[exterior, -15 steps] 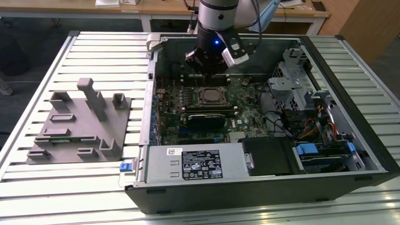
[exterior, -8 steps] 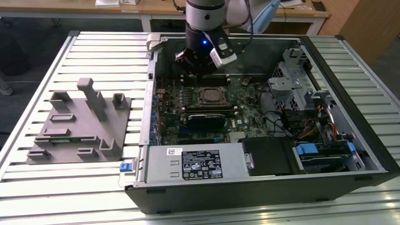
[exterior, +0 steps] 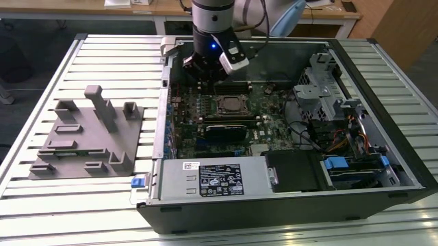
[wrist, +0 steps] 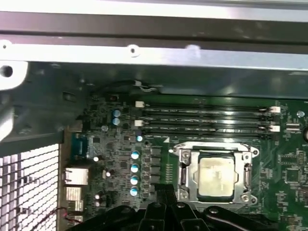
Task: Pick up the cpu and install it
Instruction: 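Install the first cpu locking lever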
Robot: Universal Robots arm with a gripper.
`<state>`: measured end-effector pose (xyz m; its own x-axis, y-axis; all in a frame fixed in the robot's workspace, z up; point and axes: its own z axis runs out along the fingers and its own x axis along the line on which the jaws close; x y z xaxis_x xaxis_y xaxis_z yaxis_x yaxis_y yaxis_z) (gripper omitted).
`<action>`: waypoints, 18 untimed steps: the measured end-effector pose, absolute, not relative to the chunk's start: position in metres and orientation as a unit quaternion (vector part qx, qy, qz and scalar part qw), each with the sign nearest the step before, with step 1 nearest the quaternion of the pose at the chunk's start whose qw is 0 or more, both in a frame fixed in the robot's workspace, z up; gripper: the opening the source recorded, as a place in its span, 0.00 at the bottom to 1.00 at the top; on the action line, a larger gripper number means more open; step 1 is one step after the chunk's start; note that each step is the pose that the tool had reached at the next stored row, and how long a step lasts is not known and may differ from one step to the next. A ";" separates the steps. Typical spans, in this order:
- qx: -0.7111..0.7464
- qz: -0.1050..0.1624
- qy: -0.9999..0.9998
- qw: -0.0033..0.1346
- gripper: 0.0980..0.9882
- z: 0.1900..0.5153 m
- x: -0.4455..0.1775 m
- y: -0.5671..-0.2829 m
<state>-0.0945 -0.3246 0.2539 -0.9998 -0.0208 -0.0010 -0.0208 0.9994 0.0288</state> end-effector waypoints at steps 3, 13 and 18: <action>-0.011 0.014 1.000 0.001 0.01 0.254 -0.098 -0.323; -0.011 0.014 1.000 0.001 0.01 0.254 -0.102 -0.302; -0.011 0.014 1.000 0.003 0.01 0.254 -0.102 -0.298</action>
